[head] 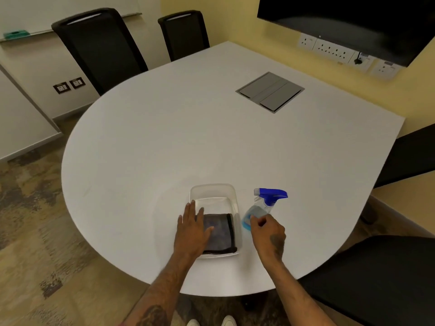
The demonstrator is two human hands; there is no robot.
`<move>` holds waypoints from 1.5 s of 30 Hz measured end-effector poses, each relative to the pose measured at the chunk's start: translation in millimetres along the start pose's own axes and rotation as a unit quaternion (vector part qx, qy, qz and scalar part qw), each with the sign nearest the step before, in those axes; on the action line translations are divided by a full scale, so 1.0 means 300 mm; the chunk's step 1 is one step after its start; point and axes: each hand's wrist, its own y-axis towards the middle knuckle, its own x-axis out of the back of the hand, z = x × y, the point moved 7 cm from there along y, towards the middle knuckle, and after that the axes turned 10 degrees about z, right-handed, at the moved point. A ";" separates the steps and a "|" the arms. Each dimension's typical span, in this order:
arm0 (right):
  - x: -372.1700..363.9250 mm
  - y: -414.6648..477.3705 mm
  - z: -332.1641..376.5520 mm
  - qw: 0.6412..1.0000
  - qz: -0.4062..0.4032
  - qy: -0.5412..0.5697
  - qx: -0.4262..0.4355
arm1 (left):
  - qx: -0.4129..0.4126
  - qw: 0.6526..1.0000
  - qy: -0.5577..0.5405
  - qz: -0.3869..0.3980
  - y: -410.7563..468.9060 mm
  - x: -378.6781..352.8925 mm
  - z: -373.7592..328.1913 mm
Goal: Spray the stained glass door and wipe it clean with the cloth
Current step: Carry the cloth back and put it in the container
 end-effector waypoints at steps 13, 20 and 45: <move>0.030 0.132 0.043 0.993 0.024 0.094 0.065 | 0.024 0.996 0.080 -0.006 0.021 -0.133 0.112; 0.056 0.132 0.139 0.991 0.027 0.094 0.086 | 0.024 0.995 0.096 -0.021 0.029 -0.147 0.122; -0.276 0.194 0.470 0.966 0.209 0.052 0.142 | 0.008 0.999 0.036 -0.025 0.044 -0.172 0.135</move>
